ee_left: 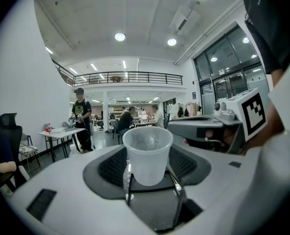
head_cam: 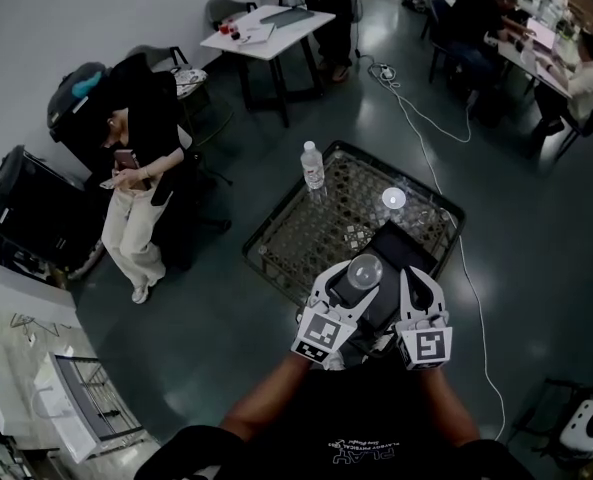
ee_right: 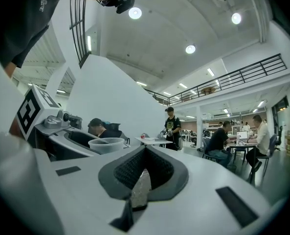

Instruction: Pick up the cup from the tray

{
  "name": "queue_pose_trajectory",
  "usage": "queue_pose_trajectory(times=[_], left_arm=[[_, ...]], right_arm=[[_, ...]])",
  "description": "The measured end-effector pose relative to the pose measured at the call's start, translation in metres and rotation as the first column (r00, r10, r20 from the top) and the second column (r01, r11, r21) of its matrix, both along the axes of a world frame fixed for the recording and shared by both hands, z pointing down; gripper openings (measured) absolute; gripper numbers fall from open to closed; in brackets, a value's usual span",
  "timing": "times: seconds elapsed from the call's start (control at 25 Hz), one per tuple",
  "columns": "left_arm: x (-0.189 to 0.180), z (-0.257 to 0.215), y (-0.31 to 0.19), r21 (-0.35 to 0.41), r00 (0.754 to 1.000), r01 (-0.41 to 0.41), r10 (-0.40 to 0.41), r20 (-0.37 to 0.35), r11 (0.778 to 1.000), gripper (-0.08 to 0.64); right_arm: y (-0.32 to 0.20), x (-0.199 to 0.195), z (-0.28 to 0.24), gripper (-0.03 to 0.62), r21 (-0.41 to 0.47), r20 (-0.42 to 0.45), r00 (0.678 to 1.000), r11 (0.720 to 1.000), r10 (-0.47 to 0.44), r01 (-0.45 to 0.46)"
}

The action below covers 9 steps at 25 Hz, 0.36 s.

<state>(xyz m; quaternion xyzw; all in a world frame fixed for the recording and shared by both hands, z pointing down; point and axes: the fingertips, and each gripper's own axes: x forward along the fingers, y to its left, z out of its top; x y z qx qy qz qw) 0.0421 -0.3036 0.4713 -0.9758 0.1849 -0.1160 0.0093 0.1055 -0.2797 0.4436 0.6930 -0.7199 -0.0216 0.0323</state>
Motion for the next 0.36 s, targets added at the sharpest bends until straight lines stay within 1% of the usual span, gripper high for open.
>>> queue_pose_trajectory(times=[0.08, 0.2, 0.36], left_arm=[[0.0, 0.0, 0.0, -0.004, 1.0, -0.001, 0.001, 0.001, 1.0, 0.276], [-0.002, 0.005, -0.001, 0.003, 1.0, 0.001, -0.001, 0.018, 1.0, 0.276], [-0.007, 0.012, -0.004, -0.001, 0.999, 0.01, -0.01, 0.033, 1.0, 0.276]], right_arm=[[0.001, 0.003, 0.002, 0.009, 0.006, 0.006, 1.0, 1.0, 0.007, -0.007], [0.0, 0.002, 0.005, 0.009, -0.011, 0.005, 1.0, 1.0, 0.01, -0.01], [-0.002, -0.002, 0.0, 0.009, -0.013, -0.009, 1.0, 1.0, 0.011, -0.011]])
